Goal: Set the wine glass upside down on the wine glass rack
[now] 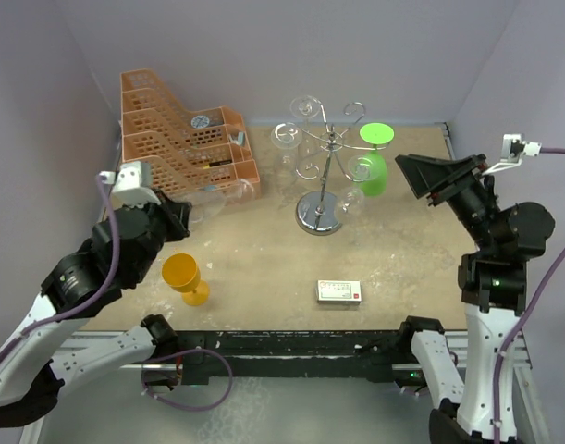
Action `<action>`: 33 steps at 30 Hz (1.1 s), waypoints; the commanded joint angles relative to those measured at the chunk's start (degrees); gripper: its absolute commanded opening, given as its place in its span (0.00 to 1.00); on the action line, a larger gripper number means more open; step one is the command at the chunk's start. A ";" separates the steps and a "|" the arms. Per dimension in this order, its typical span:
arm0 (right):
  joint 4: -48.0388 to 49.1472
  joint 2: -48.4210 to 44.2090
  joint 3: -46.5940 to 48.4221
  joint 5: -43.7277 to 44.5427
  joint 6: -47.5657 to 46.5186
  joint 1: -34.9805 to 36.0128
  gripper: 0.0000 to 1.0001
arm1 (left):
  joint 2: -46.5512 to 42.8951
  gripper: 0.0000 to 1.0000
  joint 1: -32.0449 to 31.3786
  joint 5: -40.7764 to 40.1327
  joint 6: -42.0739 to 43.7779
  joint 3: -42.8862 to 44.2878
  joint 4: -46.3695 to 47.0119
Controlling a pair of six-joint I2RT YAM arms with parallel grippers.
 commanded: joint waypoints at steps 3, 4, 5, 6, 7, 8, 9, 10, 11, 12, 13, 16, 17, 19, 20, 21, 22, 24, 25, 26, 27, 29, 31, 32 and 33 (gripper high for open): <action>12.53 5.90 4.04 -2.97 7.65 0.59 0.55 | -4.45 0.00 0.22 -7.74 7.82 0.70 25.34; 12.98 6.84 4.37 -2.99 7.78 1.14 0.56 | -4.99 0.00 0.22 -6.98 8.85 0.29 27.83; 13.20 7.93 4.70 -2.39 7.79 1.94 0.57 | -5.34 0.00 0.26 -6.29 9.62 -0.01 30.07; 13.96 9.00 4.96 -1.69 7.63 3.21 0.57 | -5.58 0.00 0.26 -5.65 10.27 -0.14 31.85; 14.51 10.22 5.53 -0.60 7.27 4.83 0.57 | -5.59 0.00 0.22 -5.03 10.74 -0.16 33.35; 14.55 11.92 6.53 0.75 6.17 6.79 0.58 | -5.67 0.00 0.22 -4.42 11.21 -0.21 34.64; 14.58 13.55 7.68 2.63 5.27 9.62 0.58 | -5.76 0.00 0.21 -3.47 11.75 -0.48 36.23; 14.40 15.51 8.93 4.76 4.30 12.59 0.58 | -5.89 0.00 0.23 -2.27 12.30 -0.88 37.98; 13.85 17.24 10.43 7.08 3.41 15.66 0.58 | -6.00 0.00 0.22 -1.74 12.77 -1.20 39.41; 13.85 18.74 11.58 9.19 2.97 18.38 0.58 | -6.02 0.00 0.22 -0.85 13.02 -1.33 40.56; 14.37 20.00 12.51 10.81 2.88 20.55 0.58 | -6.02 0.00 0.23 -0.09 13.39 -1.31 41.49; 17.71 22.70 13.53 15.56 5.16 26.69 0.58 | -5.83 0.00 0.22 2.22 13.99 -1.54 44.23; 18.72 23.42 13.57 17.63 6.20 28.89 0.58 | -5.94 0.00 0.22 3.10 14.38 -1.81 45.33; 20.11 25.03 13.91 23.53 7.92 33.67 0.58 | -6.38 0.00 0.22 5.06 15.28 -3.02 48.08; 20.73 25.67 14.08 26.56 8.82 36.07 0.58 | -6.78 0.00 0.22 6.30 15.97 -3.83 49.80; 21.96 26.15 13.98 29.45 10.34 38.33 0.58 | -7.24 0.00 0.21 7.01 16.70 -4.58 51.41; 23.34 26.68 13.75 32.38 11.44 40.66 0.58 | -7.53 0.00 0.24 7.39 17.08 -5.19 52.59; 25.03 27.75 13.81 37.38 13.18 44.92 0.58 | -7.73 0.00 0.22 8.36 18.09 -6.07 54.48; 25.20 28.38 14.18 39.82 14.25 46.86 0.58 | -7.65 0.00 0.24 8.69 18.31 -6.20 54.97; 25.97 29.05 14.35 41.84 15.13 48.68 0.58 | -7.59 0.00 0.22 9.21 18.49 -6.29 55.42; 26.62 29.63 14.41 43.83 15.96 50.48 0.58 | -7.40 0.00 0.26 9.71 18.76 -6.39 55.60; 26.66 30.93 14.82 47.66 18.05 53.69 0.58 | -7.14 0.00 0.26 10.46 19.08 -6.41 56.13; 24.87 31.88 15.49 52.77 20.48 56.93 0.57 | -6.92 0.00 0.22 10.64 19.45 -6.40 56.86; 24.50 32.35 15.73 55.22 21.27 58.59 0.57 | -6.79 0.00 0.21 10.72 19.69 -6.30 57.27; 24.37 32.89 15.87 57.05 21.98 59.37 0.57 | -6.69 0.00 0.21 10.92 19.89 -6.32 57.43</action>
